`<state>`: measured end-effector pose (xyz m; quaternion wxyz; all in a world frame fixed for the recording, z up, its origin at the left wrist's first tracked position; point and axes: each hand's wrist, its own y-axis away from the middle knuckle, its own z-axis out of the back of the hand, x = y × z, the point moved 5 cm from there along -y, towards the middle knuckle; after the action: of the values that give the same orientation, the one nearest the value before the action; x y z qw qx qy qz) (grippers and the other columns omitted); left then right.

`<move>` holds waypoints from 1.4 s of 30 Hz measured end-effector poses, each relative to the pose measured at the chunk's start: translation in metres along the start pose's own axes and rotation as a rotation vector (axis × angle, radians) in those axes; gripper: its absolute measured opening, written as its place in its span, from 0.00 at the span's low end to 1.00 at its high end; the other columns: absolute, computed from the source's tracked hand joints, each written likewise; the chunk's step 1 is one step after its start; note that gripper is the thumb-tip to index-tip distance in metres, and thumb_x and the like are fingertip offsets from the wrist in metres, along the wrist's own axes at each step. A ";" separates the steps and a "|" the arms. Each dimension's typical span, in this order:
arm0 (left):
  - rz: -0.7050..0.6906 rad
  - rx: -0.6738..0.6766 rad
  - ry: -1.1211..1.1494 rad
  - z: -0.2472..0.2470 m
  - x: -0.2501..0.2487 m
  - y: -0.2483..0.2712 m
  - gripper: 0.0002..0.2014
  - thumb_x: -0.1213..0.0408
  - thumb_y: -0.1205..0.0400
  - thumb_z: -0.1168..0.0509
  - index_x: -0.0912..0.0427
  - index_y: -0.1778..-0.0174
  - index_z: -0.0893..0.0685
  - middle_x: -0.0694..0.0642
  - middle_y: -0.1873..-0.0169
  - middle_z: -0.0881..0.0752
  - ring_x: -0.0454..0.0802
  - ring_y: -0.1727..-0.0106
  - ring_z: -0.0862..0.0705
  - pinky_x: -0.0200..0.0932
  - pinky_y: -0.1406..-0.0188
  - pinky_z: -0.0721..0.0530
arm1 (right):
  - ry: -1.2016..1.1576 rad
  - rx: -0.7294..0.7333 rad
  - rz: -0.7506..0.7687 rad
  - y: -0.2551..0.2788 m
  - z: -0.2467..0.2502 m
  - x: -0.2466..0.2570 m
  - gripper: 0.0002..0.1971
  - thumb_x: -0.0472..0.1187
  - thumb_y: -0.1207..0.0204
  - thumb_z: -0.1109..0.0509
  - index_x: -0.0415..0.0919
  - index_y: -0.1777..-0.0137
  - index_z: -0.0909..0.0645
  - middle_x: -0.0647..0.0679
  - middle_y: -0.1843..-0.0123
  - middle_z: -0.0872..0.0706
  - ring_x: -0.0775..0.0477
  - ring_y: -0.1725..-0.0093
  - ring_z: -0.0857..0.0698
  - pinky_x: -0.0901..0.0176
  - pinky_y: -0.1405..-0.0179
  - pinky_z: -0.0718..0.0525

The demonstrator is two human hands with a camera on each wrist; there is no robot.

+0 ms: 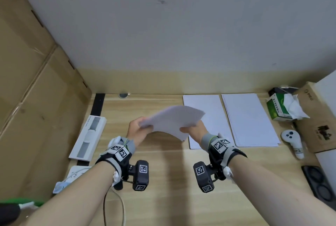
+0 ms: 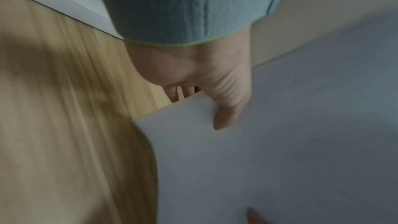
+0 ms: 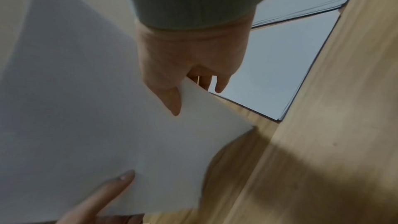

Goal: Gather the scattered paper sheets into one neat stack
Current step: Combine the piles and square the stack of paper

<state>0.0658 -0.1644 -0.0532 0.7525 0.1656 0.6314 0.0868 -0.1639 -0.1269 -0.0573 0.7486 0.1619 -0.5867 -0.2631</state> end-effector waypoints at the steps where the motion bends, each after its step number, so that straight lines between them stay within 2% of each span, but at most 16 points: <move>1: 0.036 -0.028 0.017 -0.001 -0.002 -0.001 0.10 0.79 0.27 0.28 0.59 0.62 0.15 0.53 0.64 0.14 0.50 0.62 0.16 0.40 0.61 0.16 | -0.030 -0.008 0.013 0.001 0.002 0.003 0.15 0.27 0.29 0.28 0.39 0.44 0.18 0.39 0.48 0.12 0.40 0.51 0.15 0.45 0.47 0.16; 3: 0.099 -0.033 0.070 -0.005 -0.004 -0.005 0.08 0.73 0.28 0.25 0.62 0.56 0.14 0.54 0.61 0.10 0.51 0.60 0.11 0.42 0.60 0.13 | -0.109 -0.041 0.031 0.001 0.010 0.004 0.12 0.27 0.28 0.25 0.37 0.46 0.15 0.38 0.48 0.10 0.39 0.51 0.12 0.45 0.44 0.14; 6: 0.186 0.067 0.089 -0.020 0.000 -0.015 0.17 0.67 0.29 0.22 0.64 0.45 0.14 0.57 0.52 0.09 0.56 0.52 0.09 0.51 0.49 0.12 | -0.156 -0.072 0.032 0.001 0.027 0.003 0.08 0.30 0.27 0.25 0.36 0.48 0.14 0.37 0.49 0.09 0.38 0.54 0.10 0.44 0.47 0.11; 8: 0.230 0.202 0.034 -0.039 0.007 -0.015 0.21 0.65 0.28 0.23 0.62 0.39 0.16 0.56 0.46 0.10 0.55 0.46 0.11 0.51 0.43 0.14 | -0.140 -0.102 0.022 -0.001 0.038 -0.001 0.09 0.29 0.26 0.27 0.36 0.47 0.14 0.37 0.51 0.10 0.37 0.56 0.11 0.43 0.50 0.12; 10: 0.280 0.259 -0.043 -0.063 0.015 -0.014 0.28 0.61 0.32 0.23 0.62 0.36 0.18 0.57 0.43 0.11 0.55 0.43 0.12 0.53 0.40 0.15 | -0.131 -0.151 0.006 -0.004 0.056 -0.007 0.08 0.28 0.26 0.29 0.36 0.48 0.15 0.39 0.55 0.11 0.39 0.58 0.14 0.44 0.53 0.13; 13: 0.307 0.192 -0.050 -0.099 0.025 -0.022 0.26 0.62 0.31 0.25 0.64 0.36 0.20 0.59 0.43 0.12 0.57 0.44 0.12 0.55 0.40 0.15 | -0.133 -0.185 -0.019 -0.017 0.092 -0.020 0.07 0.28 0.27 0.30 0.34 0.51 0.16 0.40 0.58 0.13 0.41 0.61 0.16 0.48 0.58 0.15; 15: 0.323 0.174 -0.042 -0.120 0.024 -0.025 0.24 0.64 0.28 0.28 0.64 0.35 0.20 0.61 0.42 0.12 0.59 0.44 0.13 0.54 0.42 0.14 | -0.118 -0.206 -0.025 -0.029 0.114 -0.032 0.09 0.28 0.27 0.32 0.29 0.49 0.16 0.40 0.58 0.14 0.42 0.61 0.18 0.50 0.60 0.18; 17: 0.333 0.168 -0.060 -0.151 0.018 -0.029 0.20 0.67 0.26 0.31 0.65 0.37 0.19 0.62 0.43 0.12 0.61 0.45 0.12 0.53 0.44 0.14 | -0.100 -0.221 -0.042 -0.049 0.144 -0.048 0.10 0.28 0.28 0.33 0.27 0.47 0.17 0.41 0.58 0.14 0.43 0.61 0.18 0.51 0.61 0.18; 19: 0.321 0.158 -0.085 -0.167 0.012 -0.031 0.15 0.72 0.23 0.35 0.64 0.40 0.17 0.62 0.46 0.11 0.61 0.46 0.12 0.52 0.46 0.15 | -0.072 -0.229 -0.060 -0.062 0.160 -0.058 0.09 0.27 0.28 0.35 0.32 0.51 0.17 0.42 0.60 0.14 0.44 0.63 0.19 0.55 0.64 0.19; 22: 0.331 0.074 -0.111 -0.195 0.012 -0.042 0.17 0.76 0.23 0.39 0.63 0.39 0.17 0.60 0.47 0.12 0.59 0.48 0.13 0.49 0.48 0.16 | 0.000 -0.226 -0.091 -0.091 0.186 -0.071 0.09 0.26 0.28 0.39 0.39 0.60 0.21 0.46 0.66 0.20 0.44 0.67 0.24 0.61 0.69 0.26; 25: 0.374 0.015 -0.125 -0.216 0.023 -0.055 0.18 0.78 0.23 0.42 0.60 0.40 0.19 0.61 0.49 0.14 0.57 0.53 0.17 0.43 0.58 0.20 | 0.047 -0.205 -0.128 -0.123 0.202 -0.084 0.09 0.26 0.28 0.41 0.39 0.62 0.24 0.47 0.67 0.23 0.44 0.66 0.27 0.60 0.66 0.28; 28: 0.415 -0.017 -0.126 -0.227 0.031 -0.069 0.23 0.81 0.22 0.43 0.61 0.33 0.22 0.63 0.45 0.14 0.56 0.54 0.17 0.39 0.69 0.21 | 0.069 -0.162 -0.154 -0.148 0.203 -0.094 0.09 0.27 0.26 0.41 0.38 0.56 0.22 0.47 0.64 0.22 0.43 0.62 0.24 0.56 0.59 0.25; 32: 0.399 -0.040 -0.129 -0.231 0.037 -0.085 0.23 0.84 0.23 0.44 0.66 0.34 0.22 0.61 0.47 0.15 0.58 0.52 0.16 0.43 0.66 0.18 | 0.088 -0.152 -0.150 -0.169 0.200 -0.096 0.11 0.27 0.25 0.40 0.36 0.49 0.20 0.43 0.56 0.17 0.41 0.56 0.20 0.52 0.52 0.20; 36: 0.382 -0.044 -0.194 -0.228 0.040 -0.102 0.22 0.82 0.24 0.41 0.66 0.34 0.22 0.56 0.55 0.15 0.59 0.51 0.15 0.56 0.47 0.14 | 0.119 -0.148 -0.156 -0.184 0.195 -0.098 0.12 0.28 0.25 0.39 0.35 0.43 0.20 0.41 0.48 0.15 0.40 0.50 0.17 0.45 0.42 0.16; 39: 0.371 -0.039 -0.320 -0.227 0.042 -0.110 0.20 0.78 0.24 0.38 0.62 0.36 0.19 0.45 0.63 0.18 0.56 0.53 0.15 0.52 0.45 0.15 | 0.134 -0.151 -0.183 -0.188 0.192 -0.102 0.12 0.28 0.28 0.40 0.31 0.48 0.19 0.38 0.52 0.13 0.38 0.56 0.16 0.45 0.49 0.14; 42: 0.355 -0.036 -0.397 -0.224 0.042 -0.114 0.19 0.75 0.24 0.37 0.62 0.36 0.20 0.48 0.60 0.17 0.54 0.53 0.16 0.49 0.50 0.15 | 0.115 -0.172 -0.196 -0.190 0.191 -0.102 0.12 0.29 0.28 0.39 0.33 0.49 0.17 0.39 0.54 0.13 0.38 0.57 0.16 0.49 0.52 0.16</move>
<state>-0.1548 -0.2249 -0.1664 0.8374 0.2740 0.4310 0.1947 -0.4042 -0.2083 -0.1928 0.7628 0.1684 -0.4997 -0.3743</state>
